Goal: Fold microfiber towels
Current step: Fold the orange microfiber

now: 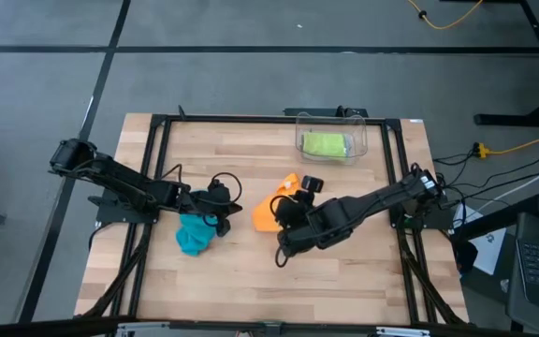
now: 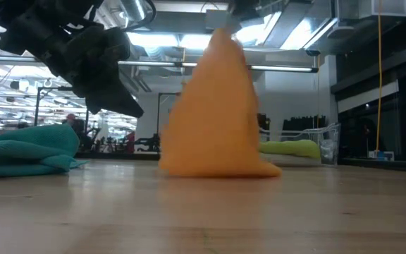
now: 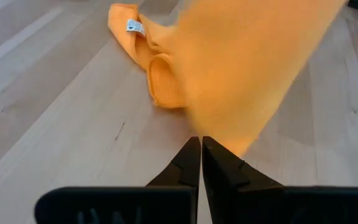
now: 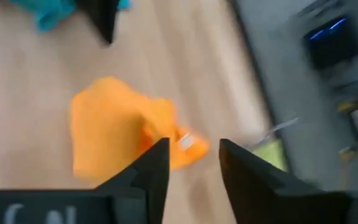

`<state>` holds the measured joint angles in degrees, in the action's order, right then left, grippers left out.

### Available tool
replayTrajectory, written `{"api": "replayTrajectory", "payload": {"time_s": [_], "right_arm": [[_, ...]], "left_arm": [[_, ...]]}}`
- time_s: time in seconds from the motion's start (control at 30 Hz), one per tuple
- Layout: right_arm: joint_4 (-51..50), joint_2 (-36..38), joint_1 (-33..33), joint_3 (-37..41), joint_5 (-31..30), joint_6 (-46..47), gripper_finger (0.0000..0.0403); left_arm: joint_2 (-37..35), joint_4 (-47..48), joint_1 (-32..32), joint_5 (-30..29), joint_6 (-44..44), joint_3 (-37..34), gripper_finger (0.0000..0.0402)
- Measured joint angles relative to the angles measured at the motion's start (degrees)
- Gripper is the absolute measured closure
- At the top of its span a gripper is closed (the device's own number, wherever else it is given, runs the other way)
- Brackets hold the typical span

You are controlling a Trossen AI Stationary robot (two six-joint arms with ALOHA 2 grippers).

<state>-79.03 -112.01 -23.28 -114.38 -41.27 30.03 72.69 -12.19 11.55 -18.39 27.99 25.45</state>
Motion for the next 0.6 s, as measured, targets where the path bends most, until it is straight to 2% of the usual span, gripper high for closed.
{"api": "replayTrajectory", "payload": {"time_s": [0.1,0.17,0.4,0.6], "right_arm": [[-3.37,-0.02,-0.41,-2.01,10.81,3.10,0.0233],[-4.42,-0.02,-0.67,-2.63,15.80,3.23,0.0224],[-4.80,-0.06,-1.32,-0.68,14.72,2.34,0.0220],[-5.56,-0.06,-1.30,6.04,15.58,5.15,0.0233]], "left_arm": [[0.00,0.02,0.00,0.00,-0.02,0.00,0.0392],[0.00,0.02,0.00,0.02,-0.02,0.00,0.0392],[-0.04,0.04,0.00,0.04,-0.04,0.00,0.0392],[-0.04,0.09,0.00,0.04,-0.06,0.00,0.0392]]}}
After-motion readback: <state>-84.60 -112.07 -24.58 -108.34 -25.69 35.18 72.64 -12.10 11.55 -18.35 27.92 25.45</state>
